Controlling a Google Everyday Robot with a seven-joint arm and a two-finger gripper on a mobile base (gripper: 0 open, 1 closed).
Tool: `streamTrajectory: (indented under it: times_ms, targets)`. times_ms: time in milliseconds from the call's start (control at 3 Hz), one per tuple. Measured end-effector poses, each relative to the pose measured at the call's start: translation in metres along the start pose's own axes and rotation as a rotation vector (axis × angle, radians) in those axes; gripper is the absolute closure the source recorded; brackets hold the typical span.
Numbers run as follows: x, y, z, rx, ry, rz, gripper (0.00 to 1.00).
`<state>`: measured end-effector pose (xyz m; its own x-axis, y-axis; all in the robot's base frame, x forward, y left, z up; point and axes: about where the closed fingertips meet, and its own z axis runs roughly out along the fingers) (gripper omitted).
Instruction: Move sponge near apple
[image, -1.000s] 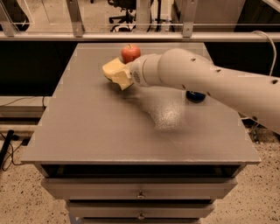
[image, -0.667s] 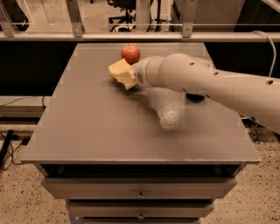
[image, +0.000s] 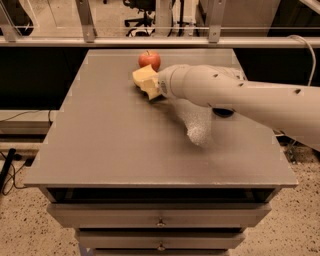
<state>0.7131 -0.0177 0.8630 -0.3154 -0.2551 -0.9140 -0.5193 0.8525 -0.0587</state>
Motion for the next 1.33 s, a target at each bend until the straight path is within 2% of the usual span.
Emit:
streamTrajectory:
  times_ms: [667, 1000, 1333]
  targets:
    - [0.0017, -0.0177, 0.001, 0.051, -0.004, 0.016, 0.37]
    - [0.0034, -0.0188, -0.0012, 0.06, -0.004, 0.019, 0.13]
    - [0.0054, -0.0152, -0.003, 0.059, -0.006, 0.022, 0.0]
